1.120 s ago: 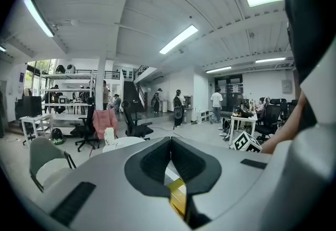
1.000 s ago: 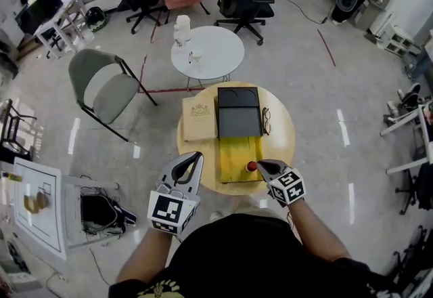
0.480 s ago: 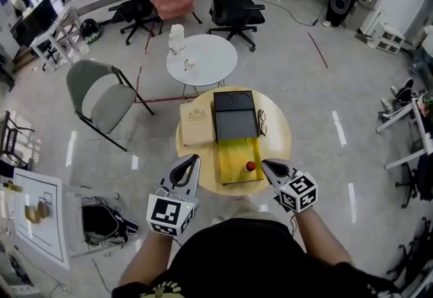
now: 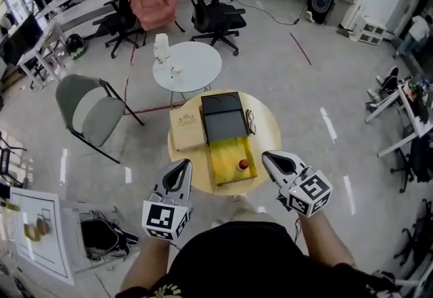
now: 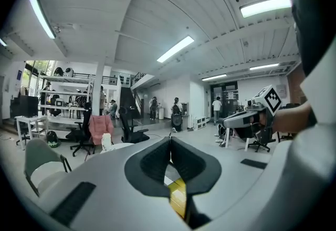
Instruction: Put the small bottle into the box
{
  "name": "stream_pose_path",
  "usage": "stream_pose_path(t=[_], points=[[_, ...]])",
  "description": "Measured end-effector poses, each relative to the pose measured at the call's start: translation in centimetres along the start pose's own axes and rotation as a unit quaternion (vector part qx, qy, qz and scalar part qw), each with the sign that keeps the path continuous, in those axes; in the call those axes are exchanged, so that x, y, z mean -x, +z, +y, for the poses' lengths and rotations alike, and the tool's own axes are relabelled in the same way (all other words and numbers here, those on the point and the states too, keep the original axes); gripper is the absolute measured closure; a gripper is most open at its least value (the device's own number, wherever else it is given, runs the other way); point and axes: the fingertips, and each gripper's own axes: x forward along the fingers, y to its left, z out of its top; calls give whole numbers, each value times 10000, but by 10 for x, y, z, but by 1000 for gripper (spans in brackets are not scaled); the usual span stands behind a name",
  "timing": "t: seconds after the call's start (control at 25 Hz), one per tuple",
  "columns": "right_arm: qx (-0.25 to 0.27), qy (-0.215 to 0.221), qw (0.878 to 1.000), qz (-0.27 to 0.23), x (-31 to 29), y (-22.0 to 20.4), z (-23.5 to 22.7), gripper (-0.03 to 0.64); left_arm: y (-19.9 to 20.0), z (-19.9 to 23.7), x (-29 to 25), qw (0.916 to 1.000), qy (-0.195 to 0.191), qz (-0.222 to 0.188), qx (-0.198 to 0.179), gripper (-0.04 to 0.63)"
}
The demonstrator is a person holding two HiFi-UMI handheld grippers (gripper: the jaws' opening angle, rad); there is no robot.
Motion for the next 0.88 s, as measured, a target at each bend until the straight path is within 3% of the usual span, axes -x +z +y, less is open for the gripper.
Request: stream_pose_path(t=[0.44,0.88], points=[[82,-182,9998,94,14,-2,17,604,7,-8,0,9996,-255,-98,-70,576],[183,42,9992,360,2,-21,-5,604,12,-26,-38,9992,-367,-93,-123,577]])
